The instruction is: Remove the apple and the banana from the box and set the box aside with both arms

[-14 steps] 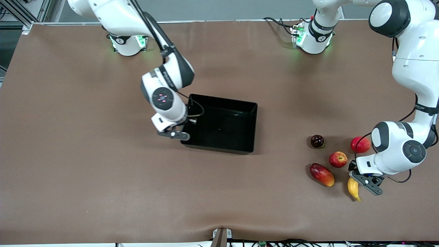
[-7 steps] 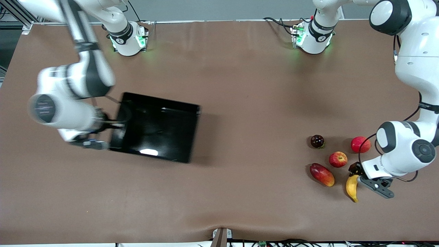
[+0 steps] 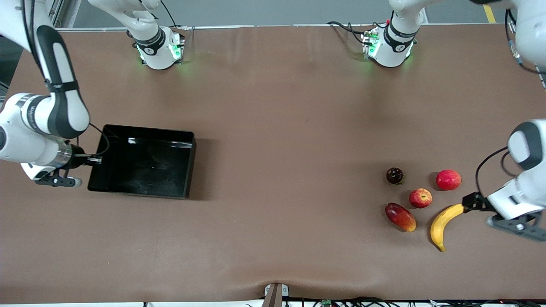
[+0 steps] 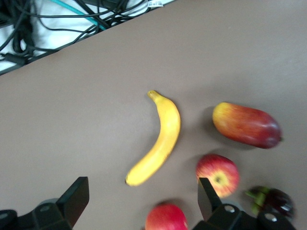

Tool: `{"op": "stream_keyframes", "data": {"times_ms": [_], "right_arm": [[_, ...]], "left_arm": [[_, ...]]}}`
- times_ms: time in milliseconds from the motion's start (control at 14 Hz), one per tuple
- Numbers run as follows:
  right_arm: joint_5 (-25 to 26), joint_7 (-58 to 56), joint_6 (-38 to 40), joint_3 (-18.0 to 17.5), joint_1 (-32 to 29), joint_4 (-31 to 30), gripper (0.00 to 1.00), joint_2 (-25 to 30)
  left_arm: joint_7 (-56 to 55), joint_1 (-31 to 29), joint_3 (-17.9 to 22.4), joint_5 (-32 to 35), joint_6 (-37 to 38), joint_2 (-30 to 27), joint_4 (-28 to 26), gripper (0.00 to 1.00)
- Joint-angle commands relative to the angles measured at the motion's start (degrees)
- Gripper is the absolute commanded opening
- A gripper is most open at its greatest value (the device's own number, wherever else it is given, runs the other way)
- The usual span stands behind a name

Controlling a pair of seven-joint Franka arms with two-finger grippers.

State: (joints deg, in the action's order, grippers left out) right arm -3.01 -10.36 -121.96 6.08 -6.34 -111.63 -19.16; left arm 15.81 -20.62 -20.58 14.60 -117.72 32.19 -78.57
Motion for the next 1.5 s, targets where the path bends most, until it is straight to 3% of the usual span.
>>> {"op": "stream_keyframes", "data": {"times_ms": [0,71,143,214,286,500,714,857,1071,1286,1429], "right_arm": [[0.1,-4.8,-0.3,-1.4,-4.3,0.0,0.00,0.8],[0.1,-4.8,-0.4,-1.4,-5.0,-0.2,0.00,-0.2],[0.0,-5.1,-1.5,-1.5,-6.4,-0.1,0.08,-2.8],[0.0,-6.6,-3.7,-1.6,-7.0,0.4,0.47,-4.6],[-0.1,-8.5,-4.3,-1.6,-7.2,1.8,0.99,-5.8],[0.0,-9.8,0.3,-2.0,-6.2,8.0,1.00,-5.4],[2.0,-9.9,22.3,-2.1,-1.9,28.7,1.00,-6.3],[5.5,-9.6,29.2,-2.2,2.8,35.4,1.00,-5.0],[5.2,-7.4,39.0,-2.5,9.6,42.6,1.00,2.8],[3.4,8.0,43.0,-4.0,11.0,38.2,1.00,12.6],[3.2,7.8,42.9,-5.1,9.0,32.8,1.00,17.5]], "left_arm": [[-5.3,0.0,0.3,-3.1,7.1,-7.7,-2.2,1.00],[-7.2,0.0,0.3,-3.7,10.2,-9.6,-2.2,1.00],[-9.9,0.1,0.3,-4.4,12.8,-11.7,-2.2,1.00],[-12.3,0.1,0.3,-4.8,15.5,-13.7,-2.2,1.00],[-14.3,0.1,0.3,-5.5,18.3,-15.5,-2.2,1.00],[-18.3,0.3,0.6,-9.0,23.8,-20.6,-3.2,1.00],[-18.5,2.4,1.9,-10.5,23.7,-28.2,-10.1,1.00],[-18.6,7.7,6.6,-11.4,23.8,-32.9,-14.7,1.00],[-18.8,13.5,12.0,-13.4,23.7,-37.6,-19.7,1.00],[-19.0,19.3,17.2,-13.4,23.5,-40.3,-22.5,1.00],[-18.9,19.4,17.4,-13.4,24.1,-41.8,-22.7,1.00]]}}
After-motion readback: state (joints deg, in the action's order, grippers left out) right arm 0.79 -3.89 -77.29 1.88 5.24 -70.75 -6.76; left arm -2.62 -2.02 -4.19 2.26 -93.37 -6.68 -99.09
